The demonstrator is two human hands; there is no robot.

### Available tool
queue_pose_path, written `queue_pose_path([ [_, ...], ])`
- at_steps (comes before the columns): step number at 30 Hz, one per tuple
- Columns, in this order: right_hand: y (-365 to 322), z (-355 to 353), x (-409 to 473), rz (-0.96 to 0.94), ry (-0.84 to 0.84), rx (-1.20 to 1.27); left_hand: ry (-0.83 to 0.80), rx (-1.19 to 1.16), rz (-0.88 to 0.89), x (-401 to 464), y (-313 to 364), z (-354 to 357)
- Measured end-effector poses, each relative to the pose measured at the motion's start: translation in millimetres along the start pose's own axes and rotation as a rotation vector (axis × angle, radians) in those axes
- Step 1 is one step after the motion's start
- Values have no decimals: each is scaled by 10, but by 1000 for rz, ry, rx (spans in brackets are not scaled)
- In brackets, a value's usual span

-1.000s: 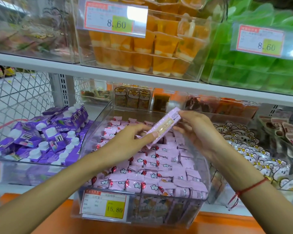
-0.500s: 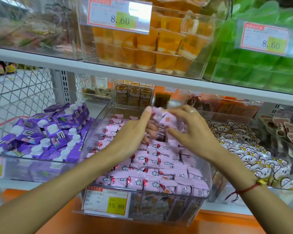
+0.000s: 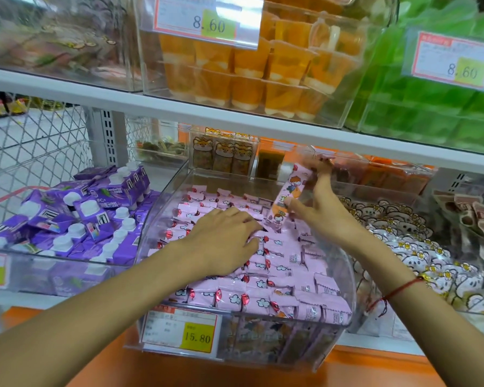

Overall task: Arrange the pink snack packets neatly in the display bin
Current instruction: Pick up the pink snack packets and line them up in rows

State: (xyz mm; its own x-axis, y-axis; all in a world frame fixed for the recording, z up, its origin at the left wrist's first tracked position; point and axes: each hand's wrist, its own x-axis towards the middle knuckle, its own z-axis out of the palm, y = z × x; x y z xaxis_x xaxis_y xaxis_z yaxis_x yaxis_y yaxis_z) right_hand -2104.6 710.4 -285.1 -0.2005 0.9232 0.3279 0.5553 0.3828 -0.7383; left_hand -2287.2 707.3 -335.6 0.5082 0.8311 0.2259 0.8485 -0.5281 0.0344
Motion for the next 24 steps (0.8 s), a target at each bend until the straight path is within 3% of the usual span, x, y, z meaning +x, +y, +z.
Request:
queue_pose_path([
  [6,4,-11,43,-49,-50,-230,22,-19,0,-17,-3,3],
  [8,9,-13,76,-88,-81,-438,20,-8,14,-16,-1,3],
  [12,52,73,73,-47,-334,-748,-8,-4,17,-21,-8,6],
  [15,50,80,76,-33,-441,-802,-15,0,15,-21,-8,6],
  [24,102,104,21,-67,-405,-834,-109,72,46,-45,-59,-32],
])
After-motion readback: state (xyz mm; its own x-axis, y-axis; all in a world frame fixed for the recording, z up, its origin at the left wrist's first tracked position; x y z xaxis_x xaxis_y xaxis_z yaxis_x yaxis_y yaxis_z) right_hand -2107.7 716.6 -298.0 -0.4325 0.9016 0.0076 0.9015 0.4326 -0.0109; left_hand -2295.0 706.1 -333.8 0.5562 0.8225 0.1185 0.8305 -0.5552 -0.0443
